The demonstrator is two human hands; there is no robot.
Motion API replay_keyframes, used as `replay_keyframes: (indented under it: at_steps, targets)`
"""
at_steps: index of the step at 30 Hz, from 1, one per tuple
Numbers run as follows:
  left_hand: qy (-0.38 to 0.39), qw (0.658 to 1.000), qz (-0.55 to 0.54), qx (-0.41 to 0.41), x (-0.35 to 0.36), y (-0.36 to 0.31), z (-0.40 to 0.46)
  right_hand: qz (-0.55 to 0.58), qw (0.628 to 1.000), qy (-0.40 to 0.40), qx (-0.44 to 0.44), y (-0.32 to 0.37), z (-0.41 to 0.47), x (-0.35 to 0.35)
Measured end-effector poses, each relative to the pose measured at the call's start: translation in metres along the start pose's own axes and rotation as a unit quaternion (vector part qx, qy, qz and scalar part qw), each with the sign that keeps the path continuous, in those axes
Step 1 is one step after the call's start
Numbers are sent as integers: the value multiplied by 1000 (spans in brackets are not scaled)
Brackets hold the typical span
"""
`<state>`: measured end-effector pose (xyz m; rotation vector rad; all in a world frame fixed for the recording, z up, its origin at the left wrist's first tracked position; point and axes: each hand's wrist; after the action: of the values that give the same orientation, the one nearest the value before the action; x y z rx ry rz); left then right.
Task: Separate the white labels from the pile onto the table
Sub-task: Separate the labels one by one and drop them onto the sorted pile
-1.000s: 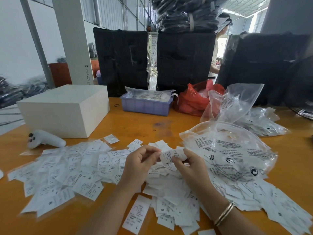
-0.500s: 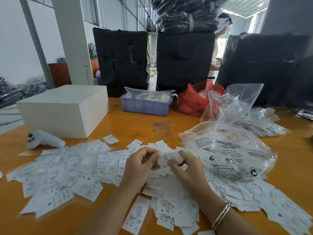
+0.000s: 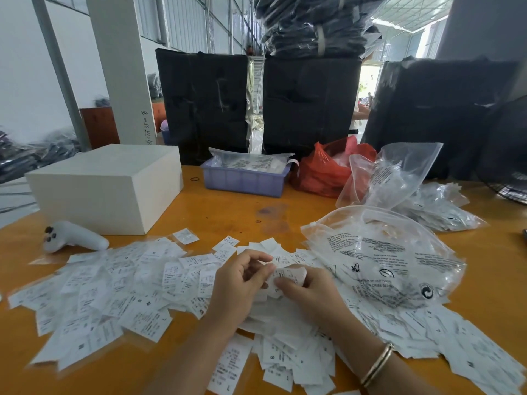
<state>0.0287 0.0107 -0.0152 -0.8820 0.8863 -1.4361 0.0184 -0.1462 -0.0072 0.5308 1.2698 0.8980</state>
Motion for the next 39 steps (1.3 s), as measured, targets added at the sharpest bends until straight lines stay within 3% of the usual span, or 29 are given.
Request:
replay_keyframes:
  at_steps: [9, 14, 21, 39]
  targets:
    - [57, 998, 24, -19, 0, 2, 0, 71, 997, -17, 32, 6, -1, -5]
    - [10, 1000, -5, -27, -1, 2, 2, 63, 998, 1, 31, 7, -2, -5]
    - [-15, 999, -15, -50, -2, 7, 3, 154, 986, 19, 57, 7, -4, -6]
    - [-36, 999, 14, 2, 0, 0, 2, 176, 974, -107, 96, 8, -2, 8]
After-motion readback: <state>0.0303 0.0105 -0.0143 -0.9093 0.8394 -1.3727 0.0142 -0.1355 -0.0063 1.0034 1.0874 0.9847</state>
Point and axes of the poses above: each hand's wrist, its own z-axis towards the middle knuckle, its own x-axis out of the palm, y = z × x, and after that the axes turned 15 degrees about -z, right-handed
